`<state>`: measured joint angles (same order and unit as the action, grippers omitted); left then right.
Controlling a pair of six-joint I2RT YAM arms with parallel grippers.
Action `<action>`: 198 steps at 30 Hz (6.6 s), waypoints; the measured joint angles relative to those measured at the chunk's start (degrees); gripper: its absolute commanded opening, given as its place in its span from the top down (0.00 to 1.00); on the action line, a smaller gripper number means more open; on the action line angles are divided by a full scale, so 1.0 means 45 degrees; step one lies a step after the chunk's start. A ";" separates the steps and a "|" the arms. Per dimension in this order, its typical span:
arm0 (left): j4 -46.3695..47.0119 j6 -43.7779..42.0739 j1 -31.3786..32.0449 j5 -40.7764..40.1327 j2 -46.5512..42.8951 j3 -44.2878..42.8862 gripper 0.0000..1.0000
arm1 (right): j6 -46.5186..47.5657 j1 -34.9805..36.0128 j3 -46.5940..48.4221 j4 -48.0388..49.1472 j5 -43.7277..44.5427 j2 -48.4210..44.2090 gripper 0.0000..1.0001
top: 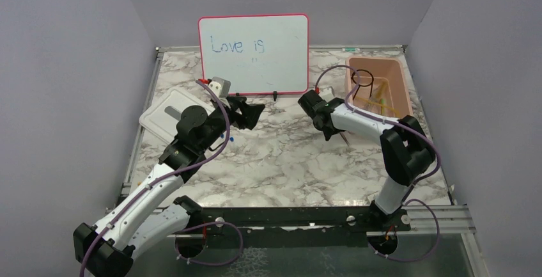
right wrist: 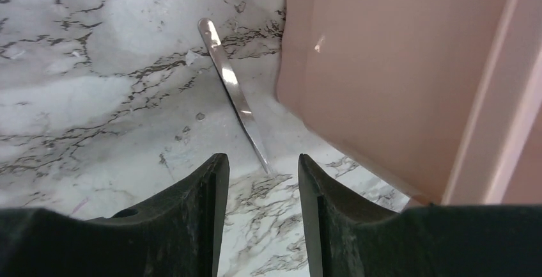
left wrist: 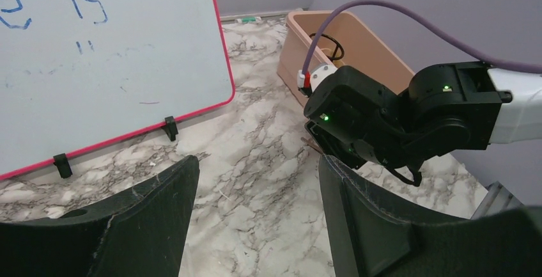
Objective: Organize the chemistry lab equipment
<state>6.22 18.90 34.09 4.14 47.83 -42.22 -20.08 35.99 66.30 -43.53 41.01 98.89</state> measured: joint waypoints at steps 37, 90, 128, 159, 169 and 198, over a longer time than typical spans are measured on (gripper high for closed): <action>0.0029 -0.0219 0.0000 -0.0214 0.0325 0.0170 0.28 | 0.2710 -0.1569 -0.0272 0.1559 -0.2939 0.1200 0.59; 0.0024 -0.0223 0.0000 -0.0563 0.0350 0.0170 0.28 | 0.3026 -0.3177 0.0393 0.1860 -0.8388 0.0015 0.99; -0.2662 0.0287 -0.0063 -0.3832 0.1195 -0.0486 0.18 | 0.5144 -0.7936 0.1399 0.4124 -0.4294 -0.1078 0.98; -0.6659 0.2395 -0.5377 -0.3575 0.8893 -0.5634 0.46 | 0.1855 -0.8748 0.1758 0.3026 -0.7412 -0.4634 0.66; -0.7276 0.2263 -0.5853 -0.3439 1.2454 -0.6873 0.52 | 0.1035 -0.8607 0.0544 0.3463 -1.1264 -0.6246 0.76; -0.7237 0.3181 -0.5989 -0.3381 1.3085 -0.6727 0.92 | -0.0792 -0.0787 0.0831 0.5518 -1.1686 -0.2084 0.79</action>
<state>-26.35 33.21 7.14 -11.07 106.72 -72.49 -23.64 32.45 70.04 -18.70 -11.57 89.52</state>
